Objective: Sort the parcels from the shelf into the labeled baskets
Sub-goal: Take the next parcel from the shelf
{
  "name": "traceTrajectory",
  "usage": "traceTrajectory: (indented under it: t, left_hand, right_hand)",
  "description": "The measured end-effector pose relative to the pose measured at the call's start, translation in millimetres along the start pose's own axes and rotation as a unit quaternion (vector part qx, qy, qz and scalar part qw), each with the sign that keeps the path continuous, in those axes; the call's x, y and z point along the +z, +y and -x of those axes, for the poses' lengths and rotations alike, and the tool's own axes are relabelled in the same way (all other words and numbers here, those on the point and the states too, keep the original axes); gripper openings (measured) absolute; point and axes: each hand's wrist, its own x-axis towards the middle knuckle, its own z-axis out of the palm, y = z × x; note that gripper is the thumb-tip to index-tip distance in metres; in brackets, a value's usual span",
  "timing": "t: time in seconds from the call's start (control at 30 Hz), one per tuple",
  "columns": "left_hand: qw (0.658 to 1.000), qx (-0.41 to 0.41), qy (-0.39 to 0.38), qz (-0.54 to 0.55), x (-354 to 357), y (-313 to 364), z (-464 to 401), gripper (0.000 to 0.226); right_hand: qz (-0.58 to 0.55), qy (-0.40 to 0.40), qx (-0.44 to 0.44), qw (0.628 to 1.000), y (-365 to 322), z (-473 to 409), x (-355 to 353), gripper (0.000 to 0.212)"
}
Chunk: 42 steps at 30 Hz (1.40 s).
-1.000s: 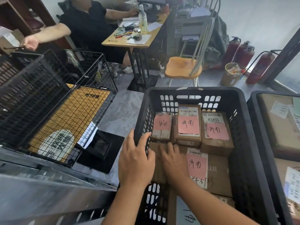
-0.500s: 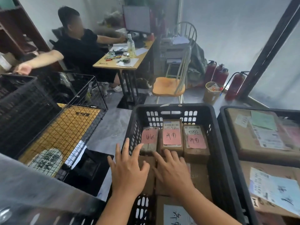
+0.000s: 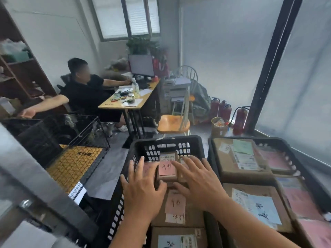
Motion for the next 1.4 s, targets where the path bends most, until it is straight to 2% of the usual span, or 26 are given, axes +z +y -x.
traceTrajectory:
  t: [0.17, 0.33, 0.5, 0.67, 0.83, 0.93, 1.07, 1.17, 1.4]
  left_hand:
    - [0.997, -0.06, 0.033, -0.025, -16.5, 24.0, 39.3, 0.062]
    - [0.986, -0.154, 0.052, -0.034, -32.7, 52.8, 110.8, 0.062]
    - [0.959, -0.267, 0.087, -0.045, -57.6, 53.1, 193.7, 0.065]
    - [0.923, -0.36, 0.124, -0.052, -90.4, 37.0, 298.8, 0.064]
    - [0.865, -0.464, 0.179, -0.07, -126.1, 16.1, 443.3, 0.066]
    - [0.827, -0.508, 0.222, -0.098, -147.1, 14.1, 544.8, 0.063]
    - [0.772, -0.576, 0.24, -0.12, -176.3, 18.9, 691.3, 0.063]
    - [0.724, -0.621, 0.265, -0.143, -199.7, 26.0, 796.5, 0.067]
    - [0.614, -0.702, 0.312, -0.179, -246.1, 41.8, 981.7, 0.054]
  right_hand:
    - [-0.007, -0.005, -0.072, 0.997, 20.2, 15.1, -28.4, 0.07]
    - [-0.036, 0.003, -0.168, 0.985, 17.6, 45.4, -52.2, 0.067]
    - [-0.078, -0.013, -0.275, 0.958, -26.9, 75.0, -75.1, 0.067]
    - [-0.099, 0.033, -0.377, 0.921, -106.4, 117.7, -90.8, 0.058]
    - [-0.134, 0.026, -0.492, 0.859, -216.7, 201.9, -97.6, 0.06]
    - [-0.159, 0.029, -0.546, 0.822, -286.0, 275.9, -100.0, 0.059]
    - [-0.205, 0.037, -0.616, 0.76, -381.7, 391.4, -111.8, 0.058]
    - [-0.227, 0.037, -0.667, 0.709, -445.3, 478.8, -129.5, 0.058]
    - [-0.276, 0.021, -0.75, 0.601, -561.4, 641.8, -164.8, 0.057]
